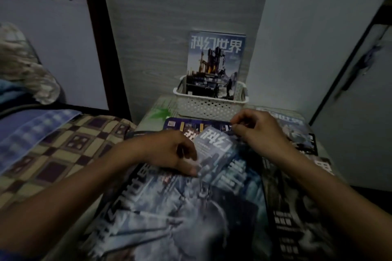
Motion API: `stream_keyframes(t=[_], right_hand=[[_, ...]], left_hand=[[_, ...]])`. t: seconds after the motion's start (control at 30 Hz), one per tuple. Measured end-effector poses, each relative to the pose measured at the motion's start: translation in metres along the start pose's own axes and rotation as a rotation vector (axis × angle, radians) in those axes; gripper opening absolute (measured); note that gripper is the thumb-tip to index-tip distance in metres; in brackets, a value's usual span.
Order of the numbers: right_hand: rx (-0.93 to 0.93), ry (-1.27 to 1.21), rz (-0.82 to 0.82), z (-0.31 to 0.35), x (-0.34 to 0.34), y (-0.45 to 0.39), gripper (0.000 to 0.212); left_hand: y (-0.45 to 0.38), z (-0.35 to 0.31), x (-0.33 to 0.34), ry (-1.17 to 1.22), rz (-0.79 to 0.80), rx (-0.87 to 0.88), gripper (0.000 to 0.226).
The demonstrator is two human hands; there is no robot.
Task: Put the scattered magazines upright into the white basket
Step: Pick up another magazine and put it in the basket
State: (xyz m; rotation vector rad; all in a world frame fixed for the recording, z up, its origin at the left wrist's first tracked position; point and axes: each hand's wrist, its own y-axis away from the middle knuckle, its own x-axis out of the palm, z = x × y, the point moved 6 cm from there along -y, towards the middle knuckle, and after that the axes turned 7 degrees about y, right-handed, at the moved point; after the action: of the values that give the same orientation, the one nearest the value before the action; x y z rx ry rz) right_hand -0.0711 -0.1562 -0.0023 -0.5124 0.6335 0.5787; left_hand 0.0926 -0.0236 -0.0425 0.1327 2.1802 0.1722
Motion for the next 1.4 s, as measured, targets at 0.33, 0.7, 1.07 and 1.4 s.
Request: stream_keyframes(t=[0.33,0.7,1.07,1.4], right_hand=[[-0.238,0.431,0.519,0.037,0.044,0.093,0.042],[0.104,-0.666,0.013,0.019,-0.009,0.058,0.015],[0.066,-0.275,-0.01,-0.001,-0.006,0.034,0.024],[-0.046,-0.199,-0.305,0.05,-0.067,-0.056,0.013]], left_hand=[[0.03,-0.023,0.015,-0.008,0.076,0.042,0.026],[0.096,-0.063,-0.076,-0.123,-1.297,-0.009,0.083],[0.054,-0.013,-0.035,0.631,-0.902,0.097,0.037],[0.017,-0.016,-0.14,0.397,-1.191,0.123,0.015]])
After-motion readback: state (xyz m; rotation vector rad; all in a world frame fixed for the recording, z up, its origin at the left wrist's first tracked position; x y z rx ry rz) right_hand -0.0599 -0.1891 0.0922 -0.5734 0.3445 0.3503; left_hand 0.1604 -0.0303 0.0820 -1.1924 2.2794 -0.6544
